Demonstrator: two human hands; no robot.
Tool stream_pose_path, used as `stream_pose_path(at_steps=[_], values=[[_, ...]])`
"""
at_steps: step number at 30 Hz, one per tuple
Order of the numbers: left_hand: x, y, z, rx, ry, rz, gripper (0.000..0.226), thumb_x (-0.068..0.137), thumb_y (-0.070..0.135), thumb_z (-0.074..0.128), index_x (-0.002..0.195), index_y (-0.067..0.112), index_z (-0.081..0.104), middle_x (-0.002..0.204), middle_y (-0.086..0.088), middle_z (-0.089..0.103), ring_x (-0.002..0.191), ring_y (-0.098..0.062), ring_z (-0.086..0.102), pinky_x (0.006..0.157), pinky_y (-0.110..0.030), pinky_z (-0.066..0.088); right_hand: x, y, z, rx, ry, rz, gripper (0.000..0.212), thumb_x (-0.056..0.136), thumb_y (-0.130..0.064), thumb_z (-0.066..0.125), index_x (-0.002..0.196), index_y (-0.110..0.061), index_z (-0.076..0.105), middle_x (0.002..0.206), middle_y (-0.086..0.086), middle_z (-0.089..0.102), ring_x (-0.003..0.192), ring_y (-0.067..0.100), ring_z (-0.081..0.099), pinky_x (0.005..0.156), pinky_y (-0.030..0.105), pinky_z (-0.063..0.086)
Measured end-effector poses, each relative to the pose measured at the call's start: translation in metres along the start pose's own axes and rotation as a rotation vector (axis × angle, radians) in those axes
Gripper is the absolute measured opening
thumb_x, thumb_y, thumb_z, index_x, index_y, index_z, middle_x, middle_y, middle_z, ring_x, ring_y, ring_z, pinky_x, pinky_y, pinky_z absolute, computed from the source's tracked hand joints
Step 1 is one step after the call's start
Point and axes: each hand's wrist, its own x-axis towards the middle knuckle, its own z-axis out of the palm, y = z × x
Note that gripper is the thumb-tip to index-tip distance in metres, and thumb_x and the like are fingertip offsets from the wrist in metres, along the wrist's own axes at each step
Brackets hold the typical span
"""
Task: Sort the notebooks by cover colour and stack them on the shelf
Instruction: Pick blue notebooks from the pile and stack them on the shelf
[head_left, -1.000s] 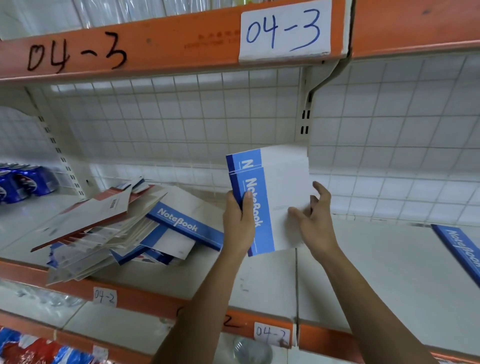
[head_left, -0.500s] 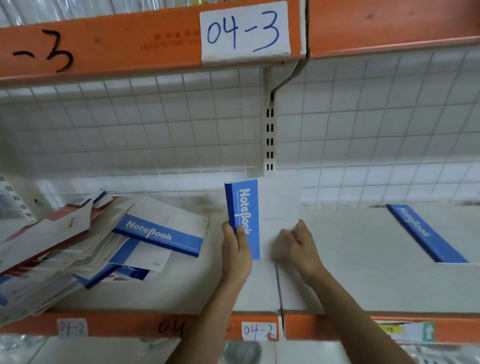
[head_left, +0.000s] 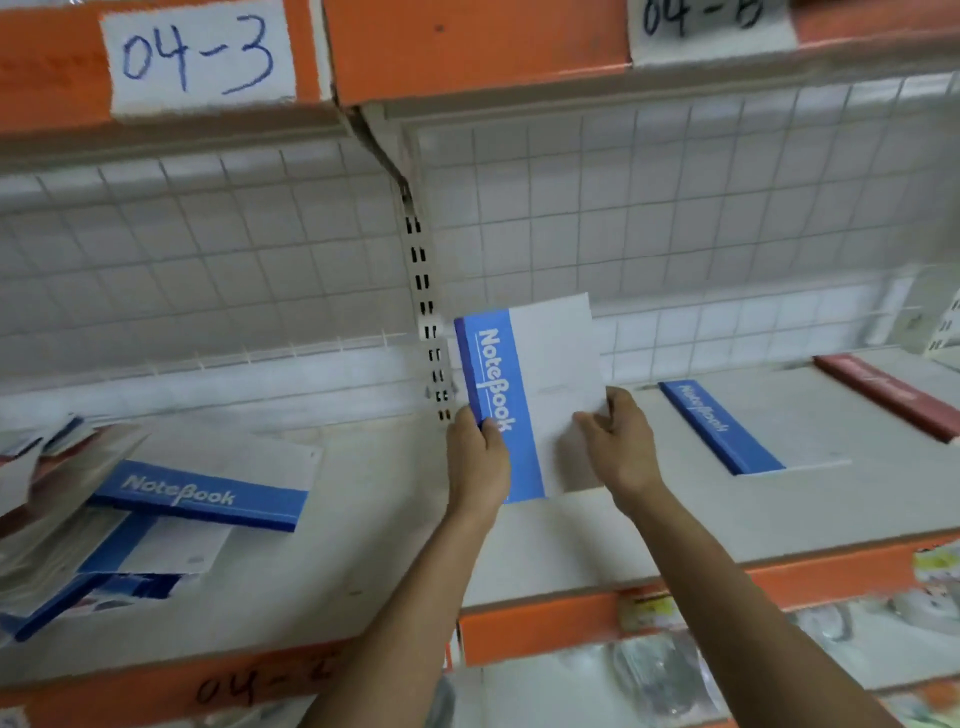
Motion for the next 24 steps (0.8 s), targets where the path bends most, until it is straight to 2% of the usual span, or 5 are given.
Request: stream_pose_path(at_steps=[2,7,11,16,24], values=[[0.003,0.007,0.029,0.050,-0.029,-0.060,0.018,0.099,0.014,0.033,0.105,0.011,0.050,0.107,-0.009,0.057,0.082,-0.022,0.057,0.056,-0.025,0.042,0.017,0.009,-0.024,-0.076,-0.021,0.046,0.028,0.092,-0.015,0.053,0.119,-0.006,0.052,0.103,0.003,0.058,0.097,0.023,0.055,0.087,0.037,0.047],[-0.001,0.023,0.108,0.122,-0.072,-0.136,0.026,0.097,0.013,0.033,0.113,0.006,0.051,0.115,-0.013,0.055,0.095,-0.029,0.058,0.075,-0.034,0.050,0.057,0.035,-0.094,-0.215,-0.027,0.062,0.024,0.095,-0.005,0.036,0.074,-0.010,0.046,0.074,0.002,0.049,0.069,0.019,0.043,0.050,0.020,0.030],[-0.005,0.033,0.161,0.153,-0.161,-0.197,0.022,0.094,0.012,0.036,0.101,0.004,0.056,0.110,-0.016,0.062,0.093,-0.031,0.061,0.081,-0.037,0.053,0.086,0.051,-0.145,-0.340,-0.046,0.113,0.030,0.089,-0.001,0.034,0.062,-0.012,0.040,0.071,0.007,0.048,0.074,0.027,0.045,0.060,0.027,0.036],[-0.010,0.047,0.205,0.285,-0.222,-0.203,0.020,0.091,0.013,0.045,0.077,0.003,0.054,0.106,-0.022,0.065,0.100,-0.036,0.062,0.071,-0.037,0.048,0.115,0.073,-0.194,-0.324,-0.040,0.217,0.030,0.087,-0.009,0.048,0.111,-0.011,0.065,0.104,0.009,0.066,0.102,0.030,0.057,0.082,0.030,0.045],[-0.014,0.046,0.249,0.400,-0.204,-0.151,0.034,0.087,0.017,0.058,0.058,0.018,0.039,0.099,-0.013,0.069,0.097,-0.029,0.064,0.069,-0.033,0.048,0.136,0.097,-0.230,-0.319,-0.125,0.305,0.032,0.081,-0.005,0.048,0.104,-0.010,0.069,0.091,0.012,0.064,0.095,0.037,0.061,0.078,0.049,0.056]])
